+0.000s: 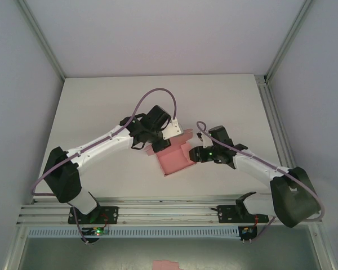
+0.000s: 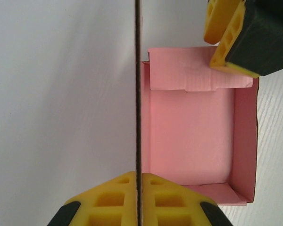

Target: Assemble paper box

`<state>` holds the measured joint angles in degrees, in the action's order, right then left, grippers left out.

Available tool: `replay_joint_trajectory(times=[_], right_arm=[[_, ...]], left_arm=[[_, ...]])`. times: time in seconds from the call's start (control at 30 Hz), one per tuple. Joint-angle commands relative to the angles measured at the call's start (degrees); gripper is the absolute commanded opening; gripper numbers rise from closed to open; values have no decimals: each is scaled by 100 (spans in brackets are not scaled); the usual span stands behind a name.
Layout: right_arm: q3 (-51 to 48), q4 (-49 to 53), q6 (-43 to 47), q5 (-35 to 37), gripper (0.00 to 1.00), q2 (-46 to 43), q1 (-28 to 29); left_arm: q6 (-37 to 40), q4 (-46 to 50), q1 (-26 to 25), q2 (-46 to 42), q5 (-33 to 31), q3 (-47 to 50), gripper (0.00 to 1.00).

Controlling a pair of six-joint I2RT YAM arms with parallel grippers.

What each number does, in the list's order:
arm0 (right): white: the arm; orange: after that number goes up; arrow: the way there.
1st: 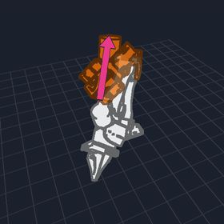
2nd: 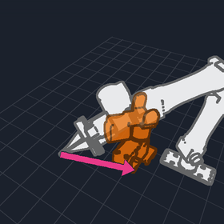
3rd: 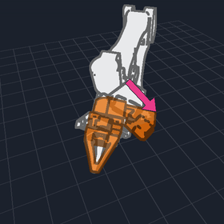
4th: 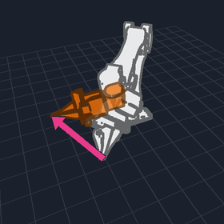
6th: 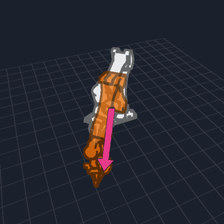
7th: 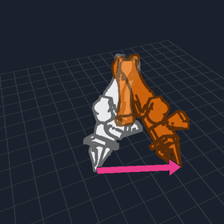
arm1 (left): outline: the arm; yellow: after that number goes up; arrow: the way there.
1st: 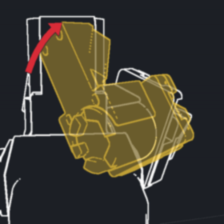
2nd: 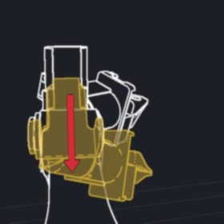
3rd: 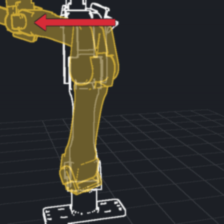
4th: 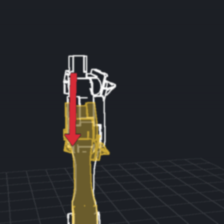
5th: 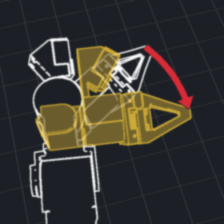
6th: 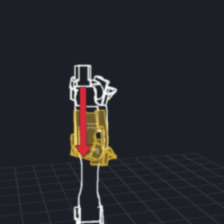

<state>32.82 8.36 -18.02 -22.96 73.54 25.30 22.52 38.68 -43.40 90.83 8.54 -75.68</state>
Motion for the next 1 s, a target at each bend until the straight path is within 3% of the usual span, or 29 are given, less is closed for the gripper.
replay_joint_trajectory(times=[0.0,0.2,0.4,0.53,0.67,0.97], right_arm=[[110,-352,18,104,39,157,106],[50,-393,-110,571,35,513,449],[154,-28,-393,2401,26,922,1014],[489,563,-642,3753,15,1364,1460],[689,1059,-1083,4549,1,1701,1599],[1551,2262,-2341,6045,0,2601,2111]], left_arm=[[-104,242,-39,88,108,-206,0],[-352,176,-53,115,116,-233,0],[-470,76,-62,78,297,-206,0],[-634,-70,-58,76,304,-223,0],[-786,-132,-59,83,351,-279,0],[-1590,-84,-54,-116,395,-437,0]])
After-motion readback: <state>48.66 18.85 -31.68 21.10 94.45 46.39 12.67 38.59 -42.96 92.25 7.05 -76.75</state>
